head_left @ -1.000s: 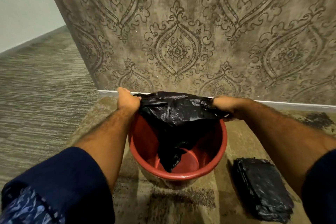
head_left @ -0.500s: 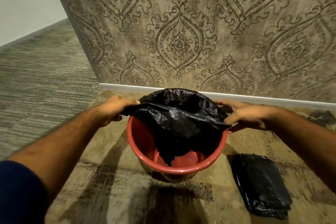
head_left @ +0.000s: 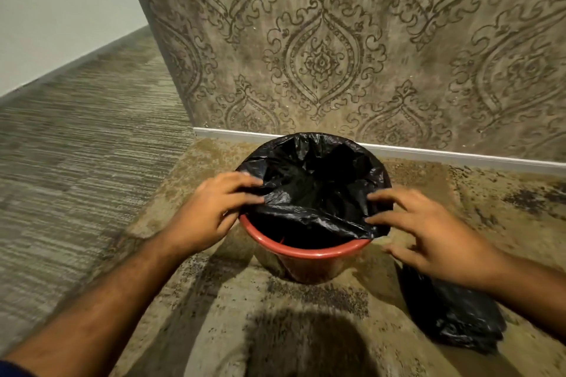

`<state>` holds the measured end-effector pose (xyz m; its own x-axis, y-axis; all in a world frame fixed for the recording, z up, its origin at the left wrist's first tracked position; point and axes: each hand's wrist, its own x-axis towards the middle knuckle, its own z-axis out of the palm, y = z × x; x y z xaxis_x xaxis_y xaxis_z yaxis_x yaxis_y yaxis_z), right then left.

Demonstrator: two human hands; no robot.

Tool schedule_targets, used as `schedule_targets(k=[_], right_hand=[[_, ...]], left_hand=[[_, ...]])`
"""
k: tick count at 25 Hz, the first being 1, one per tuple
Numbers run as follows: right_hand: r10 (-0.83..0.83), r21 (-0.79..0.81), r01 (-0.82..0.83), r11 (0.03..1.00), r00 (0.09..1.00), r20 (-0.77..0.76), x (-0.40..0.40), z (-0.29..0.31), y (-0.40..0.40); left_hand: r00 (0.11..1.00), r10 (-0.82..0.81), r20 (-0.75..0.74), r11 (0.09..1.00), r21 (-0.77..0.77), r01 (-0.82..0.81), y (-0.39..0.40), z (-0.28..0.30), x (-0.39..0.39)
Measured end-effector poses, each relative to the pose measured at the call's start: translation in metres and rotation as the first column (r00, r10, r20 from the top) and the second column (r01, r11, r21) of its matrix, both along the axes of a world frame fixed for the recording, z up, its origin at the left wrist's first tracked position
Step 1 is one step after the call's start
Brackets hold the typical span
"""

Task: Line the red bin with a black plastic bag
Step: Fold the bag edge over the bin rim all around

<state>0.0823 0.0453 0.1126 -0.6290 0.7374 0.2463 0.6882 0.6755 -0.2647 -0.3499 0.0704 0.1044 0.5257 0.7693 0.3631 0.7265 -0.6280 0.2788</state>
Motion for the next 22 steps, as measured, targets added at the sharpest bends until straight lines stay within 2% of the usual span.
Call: schedule_targets(k=[1,3,7,10,17,22], right_hand=[[0.022,0.035,-0.023,0.999,0.999,0.025,-0.001,-0.007,-0.007],[0.054,0.15,-0.059,0.987,0.998,0.034,-0.004,-0.018,-0.014],[0.075,0.326,-0.06,0.943,0.997,-0.033,-0.008,-0.021,-0.016],[0.093,0.41,-0.083,0.908,0.996,-0.004,-0.005,-0.021,-0.018],[0.171,0.474,-0.156,0.867,0.985,0.011,-0.009,-0.05,-0.032],[0.142,0.484,-0.106,0.869,0.989,-0.039,-0.009,-0.048,-0.025]], left_hand=[[0.996,-0.037,-0.079,0.998,0.042,0.04,-0.005,-0.003,-0.002],[0.99,-0.061,-0.125,0.993,0.097,0.073,-0.012,-0.006,-0.004],[0.993,-0.101,-0.062,0.976,0.189,0.111,-0.02,-0.015,-0.003],[0.998,-0.063,-0.024,0.967,0.245,0.067,-0.031,-0.02,-0.007],[0.999,-0.039,0.017,0.979,0.203,0.035,-0.052,-0.042,-0.009],[0.999,0.017,0.029,0.983,0.183,-0.022,-0.045,-0.049,-0.01]])
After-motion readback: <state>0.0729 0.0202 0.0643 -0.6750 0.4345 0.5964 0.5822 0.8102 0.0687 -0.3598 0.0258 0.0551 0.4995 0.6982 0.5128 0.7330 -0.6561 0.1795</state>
